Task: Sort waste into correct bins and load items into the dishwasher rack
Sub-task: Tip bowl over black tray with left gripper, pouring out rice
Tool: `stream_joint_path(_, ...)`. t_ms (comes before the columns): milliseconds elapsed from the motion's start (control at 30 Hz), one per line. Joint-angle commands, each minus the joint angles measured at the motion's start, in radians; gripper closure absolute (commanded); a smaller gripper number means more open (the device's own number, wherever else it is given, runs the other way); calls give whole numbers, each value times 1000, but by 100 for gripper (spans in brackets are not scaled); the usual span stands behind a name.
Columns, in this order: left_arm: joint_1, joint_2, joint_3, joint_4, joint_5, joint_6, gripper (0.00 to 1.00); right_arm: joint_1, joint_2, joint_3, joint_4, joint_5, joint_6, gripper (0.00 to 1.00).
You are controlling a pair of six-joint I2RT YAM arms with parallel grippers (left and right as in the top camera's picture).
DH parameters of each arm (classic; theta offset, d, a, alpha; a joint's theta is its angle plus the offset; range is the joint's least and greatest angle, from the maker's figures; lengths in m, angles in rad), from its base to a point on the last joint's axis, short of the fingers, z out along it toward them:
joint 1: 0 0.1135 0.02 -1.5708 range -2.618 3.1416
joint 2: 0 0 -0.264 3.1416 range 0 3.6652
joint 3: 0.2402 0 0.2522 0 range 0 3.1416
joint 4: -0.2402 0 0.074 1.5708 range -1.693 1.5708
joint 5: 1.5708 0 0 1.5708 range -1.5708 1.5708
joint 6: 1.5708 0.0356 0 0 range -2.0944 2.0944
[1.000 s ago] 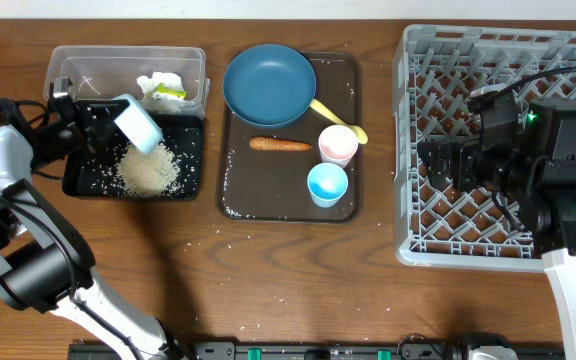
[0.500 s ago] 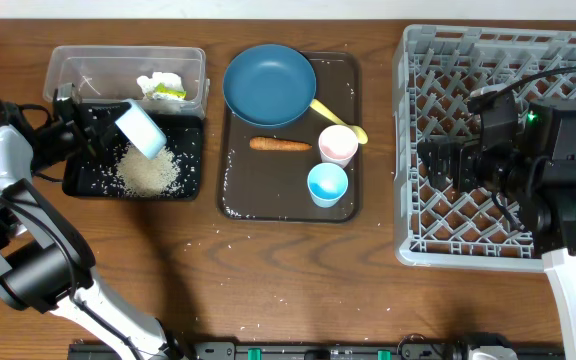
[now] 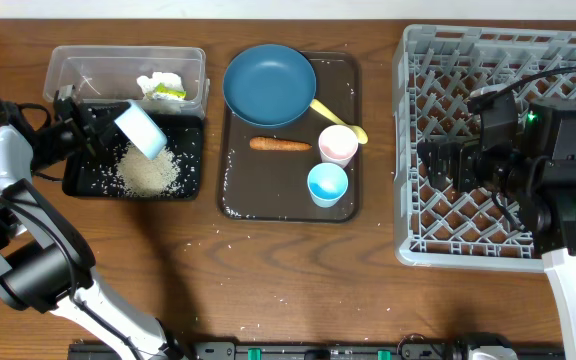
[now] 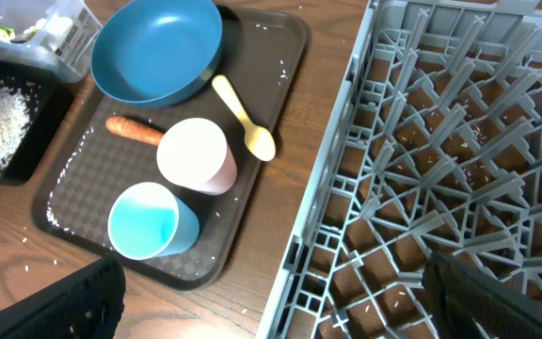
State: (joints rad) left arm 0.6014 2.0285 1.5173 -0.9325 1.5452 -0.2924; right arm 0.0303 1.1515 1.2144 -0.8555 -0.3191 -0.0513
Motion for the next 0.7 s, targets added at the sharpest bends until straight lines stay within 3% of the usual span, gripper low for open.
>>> stream_joint_path(0, 5, -5, 3, -2, 15, -20, 94, -3, 1, 15, -2, -11, 13, 1)
stream_joint_path(67, 0, -5, 3, -1, 4, -8, 94, -3, 1, 15, -2, -11, 13, 1)
stream_joint_path(167, -2, -5, 3, 37, -149, -14, 94, -3, 1, 15, -2, -11, 13, 1)
stream_joint_path(300, -16, -5, 3, -29, -31, 5, 94, -3, 1, 15, -2, -11, 13, 1)
stream_joint_path(433, -23, -5, 3, 35, -117, 0, 94, -3, 1, 15, 8, -11, 13, 1)
stream_joint_path(667, -36, -5, 3, 14, -71, -1, 94, -3, 1, 15, 8, -11, 13, 1)
